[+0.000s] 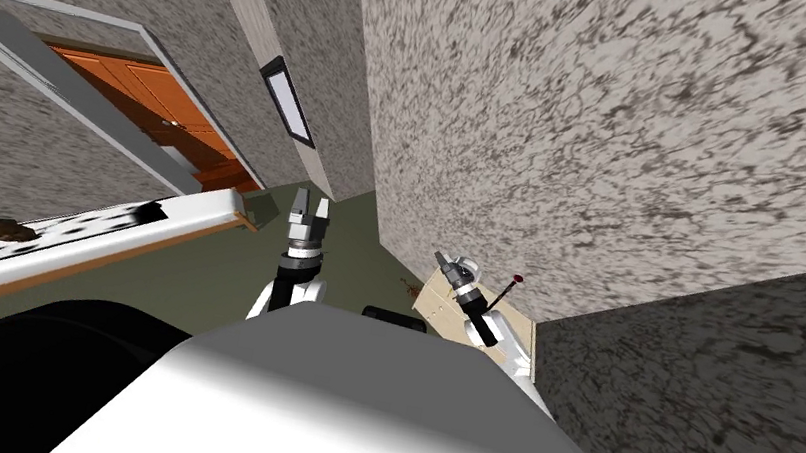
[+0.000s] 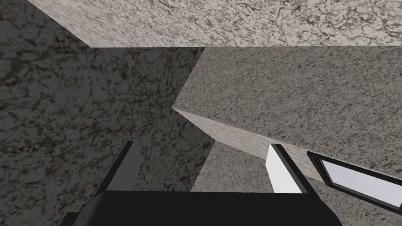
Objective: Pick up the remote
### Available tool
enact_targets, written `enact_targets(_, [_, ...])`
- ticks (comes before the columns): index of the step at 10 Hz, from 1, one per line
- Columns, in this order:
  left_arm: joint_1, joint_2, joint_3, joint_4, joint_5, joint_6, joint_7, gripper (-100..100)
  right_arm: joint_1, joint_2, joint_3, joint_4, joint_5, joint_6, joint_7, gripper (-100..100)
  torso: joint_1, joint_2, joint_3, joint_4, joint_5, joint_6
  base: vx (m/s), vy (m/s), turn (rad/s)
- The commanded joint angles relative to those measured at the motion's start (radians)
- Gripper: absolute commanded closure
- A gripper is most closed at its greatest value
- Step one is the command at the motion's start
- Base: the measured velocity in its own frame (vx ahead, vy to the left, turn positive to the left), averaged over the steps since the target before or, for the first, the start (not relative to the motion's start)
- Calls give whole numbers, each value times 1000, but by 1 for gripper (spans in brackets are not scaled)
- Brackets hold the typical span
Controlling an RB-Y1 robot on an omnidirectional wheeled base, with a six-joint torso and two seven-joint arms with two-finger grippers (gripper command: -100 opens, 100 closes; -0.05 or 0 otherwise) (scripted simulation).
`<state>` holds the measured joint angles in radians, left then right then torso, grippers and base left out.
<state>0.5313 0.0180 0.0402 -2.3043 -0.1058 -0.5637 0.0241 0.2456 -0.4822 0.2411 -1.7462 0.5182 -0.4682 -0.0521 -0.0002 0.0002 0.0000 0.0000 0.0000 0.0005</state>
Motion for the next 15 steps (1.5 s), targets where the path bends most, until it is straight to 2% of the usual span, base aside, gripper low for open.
enact_targets(1, [0,0,0,0,0,0,0,0,3,-19,14,29,34,-2,2,-100,0,0,0,0,0,0,3,-8,113])
enact_targets(2, [0,0,0,0,0,0,0,0,-4,-49,41,71,73,-11,7,-100,0,0,0,0,0,1,2,-7,178])
enact_targets(3, [0,0,0,0,0,0,0,0,-4,-49,41,88,87,-11,7,-100,0,0,0,0,0,0,4,-11,89])
enact_targets(4, [0,0,0,0,0,0,0,0,-11,-79,67,111,122,-19,13,-100,0,0,0,0,0,1,4,-10,172])
enact_targets(6, [0,0,0,0,0,0,0,0,-11,-79,67,147,140,-19,13,-100,0,0,0,0,0,1,2,-10,39])
enact_targets(7, [0,0,0,0,0,0,0,0,-18,-108,94,190,184,-28,18,-100,0,0,0,0,0,1,3,-7,144])
enact_targets(8, [0,0,0,0,0,0,0,0,-18,-108,94,208,192,-28,18,-100,0,0,0,0,0,0,4,-11,107])
enact_targets(9, [0,0,0,0,0,0,0,0,-25,-137,119,252,234,-36,23,-100,0,0,0,0,0,1,4,-15,183])
enact_targets(10, [0,0,0,0,0,0,0,0,-25,-137,119,262,244,-36,23,-100,0,0,0,0,0,0,4,-16,89])
enact_targets(11, [0,0,0,0,0,0,0,0,-32,-164,143,297,286,-44,27,-100,0,0,0,0,0,1,7,-14,130])
enact_targets(13, [0,0,0,0,0,0,0,0,-32,-164,143,330,295,-44,27,-100,0,0,0,0,0,1,2,-7,43])
enact_targets(14, [0,0,0,0,0,0,0,0,-39,-191,165,358,343,-51,31,-100,0,0,0,0,0,1,7,-3,173])
enact_targets(15, [0,0,0,0,0,0,0,0,-39,-191,165,381,344,-51,31,-100,0,0,0,0,0,0,8,-10,91])
